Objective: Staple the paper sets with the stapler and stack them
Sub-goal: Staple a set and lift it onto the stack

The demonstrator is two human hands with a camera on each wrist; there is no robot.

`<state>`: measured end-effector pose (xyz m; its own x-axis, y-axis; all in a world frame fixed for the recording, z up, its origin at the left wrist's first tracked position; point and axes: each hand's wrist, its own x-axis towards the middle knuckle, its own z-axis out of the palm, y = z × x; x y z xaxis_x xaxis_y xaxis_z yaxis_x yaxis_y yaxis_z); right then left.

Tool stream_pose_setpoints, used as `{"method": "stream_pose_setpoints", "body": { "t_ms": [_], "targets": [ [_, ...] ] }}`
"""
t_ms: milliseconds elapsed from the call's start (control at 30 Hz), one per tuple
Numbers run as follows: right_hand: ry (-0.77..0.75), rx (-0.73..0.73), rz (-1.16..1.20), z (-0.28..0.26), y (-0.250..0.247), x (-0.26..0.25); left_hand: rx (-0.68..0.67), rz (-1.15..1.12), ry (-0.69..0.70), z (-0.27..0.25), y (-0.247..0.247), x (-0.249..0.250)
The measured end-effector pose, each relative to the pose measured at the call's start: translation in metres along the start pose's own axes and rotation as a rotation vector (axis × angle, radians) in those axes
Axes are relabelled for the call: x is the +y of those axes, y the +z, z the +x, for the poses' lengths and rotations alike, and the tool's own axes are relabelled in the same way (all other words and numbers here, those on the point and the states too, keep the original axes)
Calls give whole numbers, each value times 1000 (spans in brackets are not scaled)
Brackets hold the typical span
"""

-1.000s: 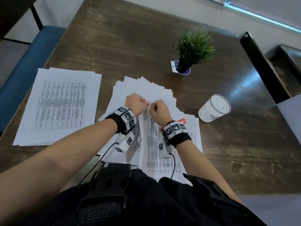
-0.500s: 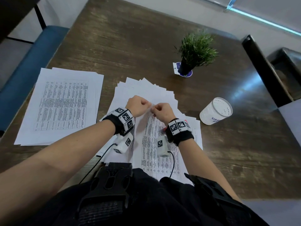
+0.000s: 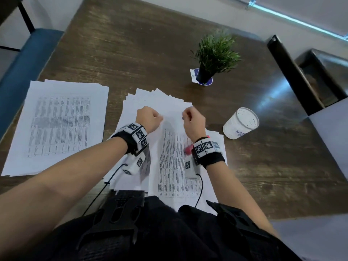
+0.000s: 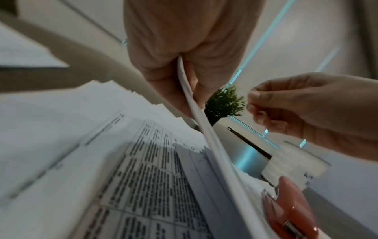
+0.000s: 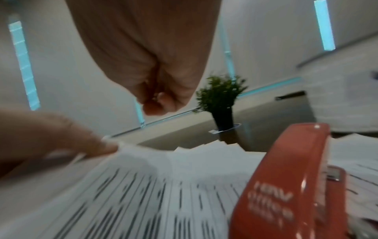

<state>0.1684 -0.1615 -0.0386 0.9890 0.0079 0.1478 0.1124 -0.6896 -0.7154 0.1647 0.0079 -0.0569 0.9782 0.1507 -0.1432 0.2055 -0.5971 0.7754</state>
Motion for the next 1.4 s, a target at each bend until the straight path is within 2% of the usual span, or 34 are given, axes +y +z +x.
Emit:
{"method": "stream_pose_setpoints", "body": {
  "t_ms": [100, 200, 300, 467, 567, 633, 700, 733, 767, 800, 867, 900, 967, 1033, 1167, 1233, 1333, 1400],
  "targets": [
    [186, 290, -123, 25, -49, 18, -33, -25, 25, -2, 0, -5],
    [337, 416, -298, 39, -98, 44, -42, -7, 29, -4, 5, -15],
    [469, 402, -426, 37, -121, 66, -52, 6, -11, -7, 9, -23],
    [528, 289, -462, 34, -128, 72, -48, 6, -27, -7, 10, -25],
    [551, 277, -435, 34, -131, 68, -52, 26, -25, -6, 9, -24],
    [517, 263, -423, 32, -127, 66, -44, 35, -11, -10, 6, -21],
    [354, 275, -409, 25, -112, 61, -32, 31, -15, -14, 7, -22],
    [242, 249, -388, 20, -102, 60, -25, 28, -49, -16, 8, -22],
    [143, 149, -368, 15, -92, 59, -16, 12, -100, -17, 8, -24],
    [91, -23, -355, 10, -82, 59, -10, -5, -158, -18, 8, -25],
    [112, -405, -397, 0, -63, 61, -22, -35, -257, -18, 7, -29],
    [146, -539, -433, -4, -56, 62, -41, -31, -282, -19, 5, -30],
    [201, -678, -499, -8, -49, 67, -59, -19, -286, -20, 2, -31],
    [201, -717, -521, -10, -49, 70, 0, -52, -263, -18, -6, -34],
    [212, -610, -462, -9, -66, 80, 187, -154, -163, -8, -36, -33],
    [270, -516, -474, -8, -68, 90, 264, -264, -124, -5, -51, -30],
    [330, -371, -570, -8, -65, 96, 341, -470, -52, -5, -74, -16],
    [311, -280, -445, -5, -62, 89, 349, -570, 43, -8, -88, -3]
  ]
}}
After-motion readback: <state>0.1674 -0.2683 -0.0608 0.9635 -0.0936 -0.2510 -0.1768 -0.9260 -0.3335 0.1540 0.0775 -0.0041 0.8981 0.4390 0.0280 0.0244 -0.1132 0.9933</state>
